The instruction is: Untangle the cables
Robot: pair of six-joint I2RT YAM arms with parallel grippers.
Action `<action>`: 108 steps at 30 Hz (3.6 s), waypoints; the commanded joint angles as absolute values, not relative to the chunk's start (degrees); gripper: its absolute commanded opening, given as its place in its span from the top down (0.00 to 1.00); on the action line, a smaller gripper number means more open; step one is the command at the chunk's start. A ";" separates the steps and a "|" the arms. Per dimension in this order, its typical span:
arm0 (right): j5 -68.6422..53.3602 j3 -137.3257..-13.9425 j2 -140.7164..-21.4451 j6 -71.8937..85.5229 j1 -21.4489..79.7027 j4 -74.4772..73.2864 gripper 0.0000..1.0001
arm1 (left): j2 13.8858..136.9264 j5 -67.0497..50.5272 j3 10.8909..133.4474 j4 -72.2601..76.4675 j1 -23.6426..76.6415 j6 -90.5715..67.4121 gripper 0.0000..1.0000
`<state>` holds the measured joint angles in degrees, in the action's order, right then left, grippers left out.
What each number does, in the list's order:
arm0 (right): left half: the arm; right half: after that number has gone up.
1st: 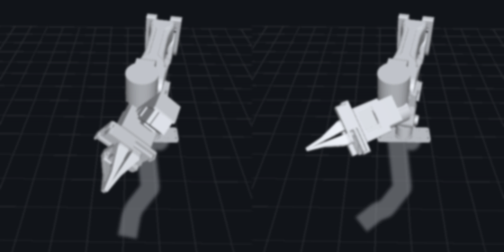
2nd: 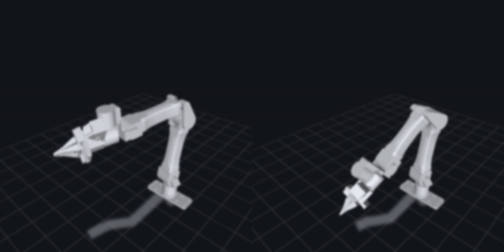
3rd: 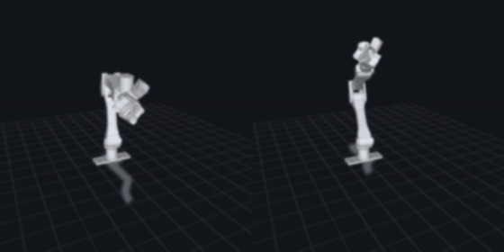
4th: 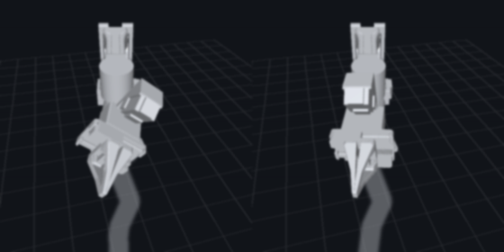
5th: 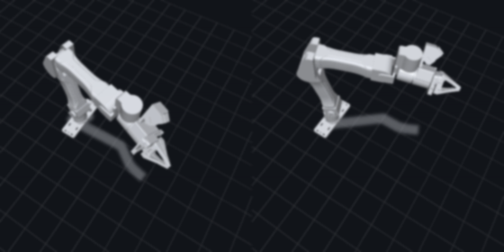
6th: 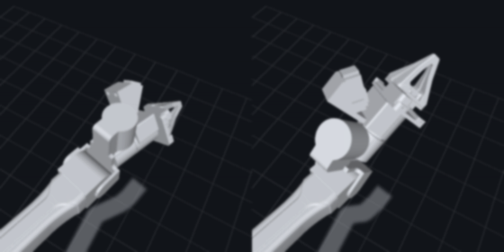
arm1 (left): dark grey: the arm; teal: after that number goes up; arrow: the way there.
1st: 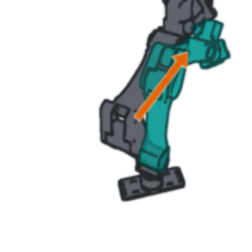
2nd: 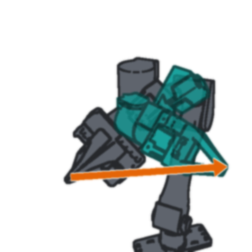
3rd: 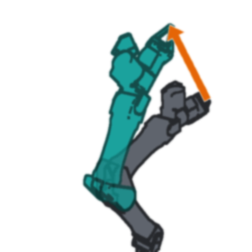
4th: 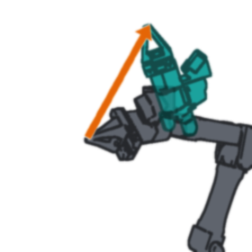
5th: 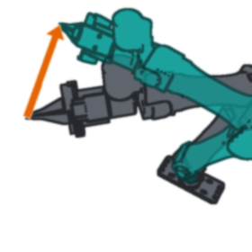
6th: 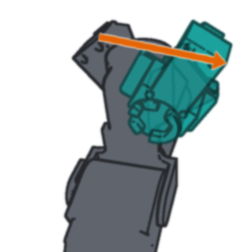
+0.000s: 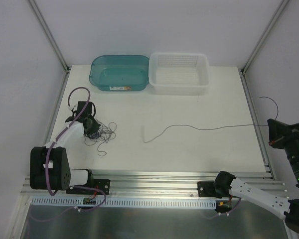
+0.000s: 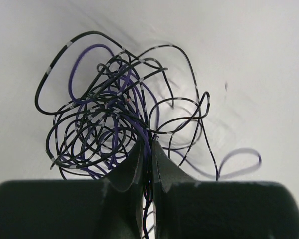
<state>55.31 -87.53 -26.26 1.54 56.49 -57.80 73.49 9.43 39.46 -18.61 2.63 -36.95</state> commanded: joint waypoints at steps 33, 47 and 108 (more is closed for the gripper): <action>14.27 -63.91 -52.46 5.44 44.14 -27.97 0.99 | 68.65 -21.80 47.54 -24.51 18.19 -24.97 0.50; 25.31 -41.34 -43.52 22.84 27.44 -34.00 0.99 | 58.11 -7.23 49.76 -27.34 18.11 -15.73 0.12; 8.00 -46.02 -62.05 22.85 -5.37 -29.88 0.99 | 56.43 -12.48 47.11 -26.72 15.12 -16.52 0.12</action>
